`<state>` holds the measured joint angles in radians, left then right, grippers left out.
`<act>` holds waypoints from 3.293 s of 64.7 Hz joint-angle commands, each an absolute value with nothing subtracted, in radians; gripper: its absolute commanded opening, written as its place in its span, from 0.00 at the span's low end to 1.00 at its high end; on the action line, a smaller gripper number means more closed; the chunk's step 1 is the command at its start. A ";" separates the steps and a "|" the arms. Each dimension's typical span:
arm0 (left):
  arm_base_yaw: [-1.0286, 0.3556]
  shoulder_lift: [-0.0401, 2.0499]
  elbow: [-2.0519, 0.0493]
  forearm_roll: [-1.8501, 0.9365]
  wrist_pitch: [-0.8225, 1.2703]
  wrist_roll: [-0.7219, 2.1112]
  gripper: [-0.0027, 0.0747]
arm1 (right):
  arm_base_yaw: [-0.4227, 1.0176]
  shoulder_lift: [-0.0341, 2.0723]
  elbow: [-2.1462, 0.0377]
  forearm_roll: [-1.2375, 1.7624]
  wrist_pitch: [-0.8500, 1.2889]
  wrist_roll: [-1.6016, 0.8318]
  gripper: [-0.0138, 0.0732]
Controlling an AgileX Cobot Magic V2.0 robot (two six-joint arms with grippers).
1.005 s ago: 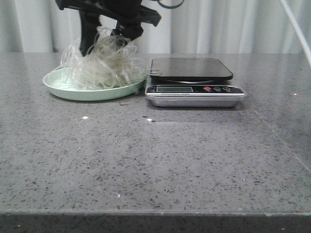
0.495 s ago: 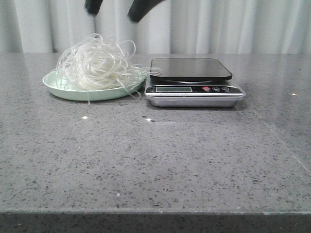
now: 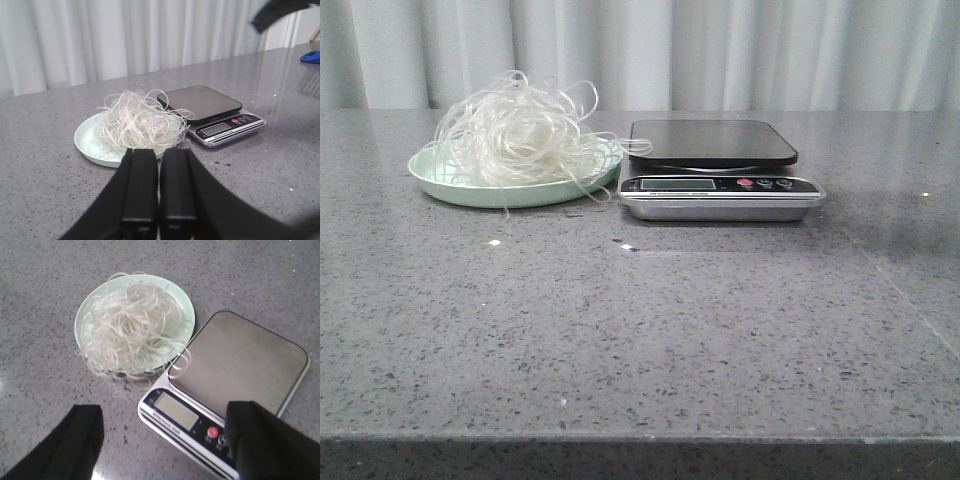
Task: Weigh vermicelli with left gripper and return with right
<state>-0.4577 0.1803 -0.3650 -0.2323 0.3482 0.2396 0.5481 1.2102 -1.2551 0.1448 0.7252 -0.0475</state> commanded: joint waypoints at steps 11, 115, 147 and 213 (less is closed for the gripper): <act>-0.459 0.190 -0.390 -0.246 0.264 0.239 0.20 | 0.542 0.721 -0.880 0.137 0.472 -0.067 0.85; -0.425 0.190 -0.388 -0.146 0.255 0.239 0.20 | 0.542 0.087 -0.458 0.110 0.318 -0.067 0.38; -0.031 -0.019 -0.054 -0.122 -0.031 0.221 0.20 | 0.542 0.087 -0.458 0.110 0.318 -0.067 0.38; -0.026 -0.025 0.010 -0.058 -0.055 0.029 0.20 | 0.542 0.088 -0.458 0.110 0.319 -0.067 0.38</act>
